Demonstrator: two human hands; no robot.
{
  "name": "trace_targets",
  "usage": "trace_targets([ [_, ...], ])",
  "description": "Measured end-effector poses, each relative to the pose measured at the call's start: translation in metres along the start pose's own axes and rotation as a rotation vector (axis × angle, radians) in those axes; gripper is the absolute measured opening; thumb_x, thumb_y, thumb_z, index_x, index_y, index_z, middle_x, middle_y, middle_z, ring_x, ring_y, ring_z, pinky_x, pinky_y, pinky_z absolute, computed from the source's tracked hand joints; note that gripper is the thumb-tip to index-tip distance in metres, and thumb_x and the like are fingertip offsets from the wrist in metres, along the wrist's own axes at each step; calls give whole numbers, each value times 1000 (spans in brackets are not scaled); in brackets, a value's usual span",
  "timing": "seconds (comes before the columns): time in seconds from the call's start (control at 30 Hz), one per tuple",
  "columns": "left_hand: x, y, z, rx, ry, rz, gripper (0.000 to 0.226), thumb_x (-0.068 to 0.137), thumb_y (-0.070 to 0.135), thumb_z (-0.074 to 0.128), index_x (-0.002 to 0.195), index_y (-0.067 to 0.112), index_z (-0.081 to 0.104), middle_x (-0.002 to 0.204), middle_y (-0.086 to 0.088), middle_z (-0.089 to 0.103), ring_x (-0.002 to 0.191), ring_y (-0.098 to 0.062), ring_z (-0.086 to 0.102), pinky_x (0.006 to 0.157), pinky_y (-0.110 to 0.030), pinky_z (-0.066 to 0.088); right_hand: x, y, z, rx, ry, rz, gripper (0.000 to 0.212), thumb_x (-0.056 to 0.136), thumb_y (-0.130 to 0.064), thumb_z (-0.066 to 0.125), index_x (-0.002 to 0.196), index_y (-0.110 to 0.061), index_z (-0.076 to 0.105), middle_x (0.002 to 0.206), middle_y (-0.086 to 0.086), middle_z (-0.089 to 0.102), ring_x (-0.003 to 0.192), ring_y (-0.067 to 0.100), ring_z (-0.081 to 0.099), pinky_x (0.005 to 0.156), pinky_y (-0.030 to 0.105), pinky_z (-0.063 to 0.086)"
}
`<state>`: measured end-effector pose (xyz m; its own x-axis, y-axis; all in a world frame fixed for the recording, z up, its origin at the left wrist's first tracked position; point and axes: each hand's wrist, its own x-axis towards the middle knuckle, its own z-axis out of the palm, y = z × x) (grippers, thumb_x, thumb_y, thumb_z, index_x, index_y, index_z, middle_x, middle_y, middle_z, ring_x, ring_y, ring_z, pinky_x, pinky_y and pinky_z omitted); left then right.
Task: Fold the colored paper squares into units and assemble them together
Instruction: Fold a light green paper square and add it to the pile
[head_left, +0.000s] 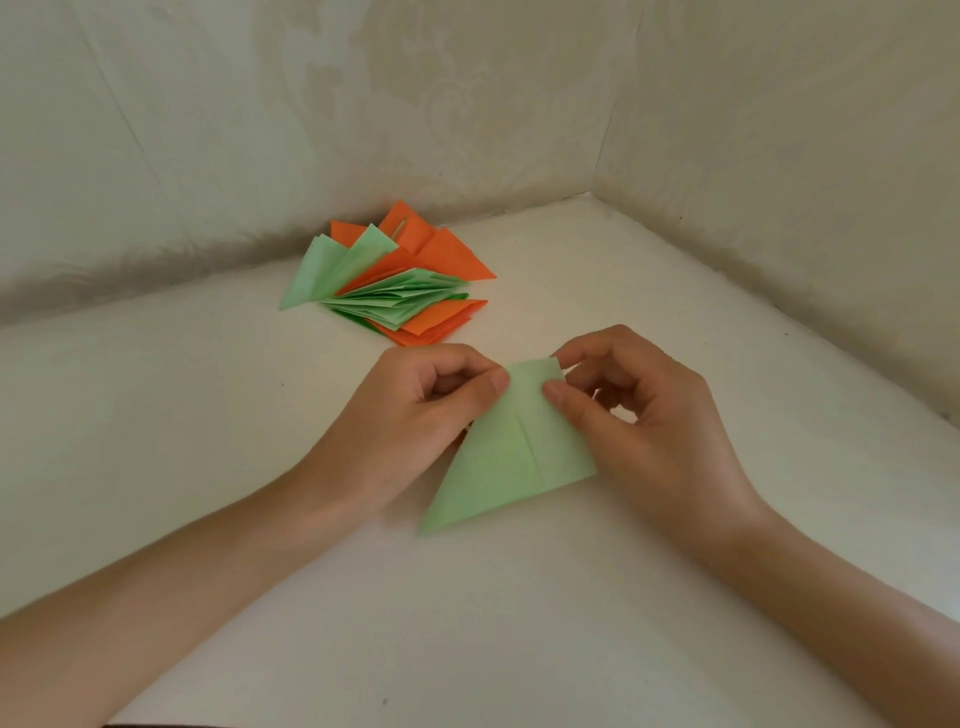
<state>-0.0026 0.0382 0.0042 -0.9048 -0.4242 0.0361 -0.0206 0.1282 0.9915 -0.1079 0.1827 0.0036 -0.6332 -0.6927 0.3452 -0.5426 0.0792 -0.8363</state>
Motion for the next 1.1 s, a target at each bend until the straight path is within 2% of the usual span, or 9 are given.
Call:
trace_targets([
  [0.1,2,-8,-3,237,100,71,13,88,19,63,79,18,73,71,6,70,65,-3,61,63,-16,45,0,0,0,-263,33,-85,8,84,-16,61,84,-24,62,75,-16,61,81,4,52,68,12,39],
  [0.2,3,-12,-3,617,174,205,10,87,27,65,79,25,71,71,11,65,69,-8,55,62,-23,44,1,0,0,-369,-34,10,10,86,-12,62,82,-21,63,77,-29,55,92,-7,43,73,2,32],
  [0.27,3,-13,-2,644,150,182,9,86,32,64,81,29,71,71,14,64,71,-6,55,64,-29,46,2,-1,-1,-359,-75,79,3,87,-21,59,87,-20,62,80,-25,52,92,-7,41,75,2,31],
  [0.37,5,-15,-2,623,134,159,11,88,32,61,79,27,66,66,13,61,65,-6,53,60,-25,42,6,2,-1,-444,-115,115,25,86,-38,53,101,-20,61,100,-14,55,106,7,36,82,12,31],
  [0.53,3,-13,0,582,52,218,14,94,28,53,82,21,54,53,6,51,53,-7,44,51,-18,32,10,5,-1,-369,-149,138,2,86,-26,61,85,-25,60,96,-15,56,96,6,37,78,2,27],
  [0.6,3,-13,1,625,47,249,10,93,29,54,84,23,51,52,6,48,52,-8,44,51,-20,32,10,7,-3,-322,-132,153,7,86,-21,62,80,-24,60,90,-17,57,92,2,39,75,2,28],
  [0.8,3,-19,-1,873,43,467,14,87,33,58,93,21,58,88,7,53,83,-12,49,72,-34,43,10,8,-2,-354,-154,173,19,86,-18,61,73,-30,53,93,-15,54,96,5,35,77,0,27],
  [0.93,4,-16,-13,1039,-113,622,29,88,35,46,92,18,70,95,5,63,82,-16,58,70,-32,42,9,7,-1,-383,-157,147,14,86,-18,61,78,-27,55,95,-11,54,96,8,37,78,2,28],
  [1.1,12,-21,-40,1051,-331,687,38,92,41,45,111,18,69,116,6,65,103,-11,56,84,-32,41,6,8,0,-428,-134,28,7,87,-12,60,83,-18,61,84,-13,57,88,8,43,76,8,33],
])
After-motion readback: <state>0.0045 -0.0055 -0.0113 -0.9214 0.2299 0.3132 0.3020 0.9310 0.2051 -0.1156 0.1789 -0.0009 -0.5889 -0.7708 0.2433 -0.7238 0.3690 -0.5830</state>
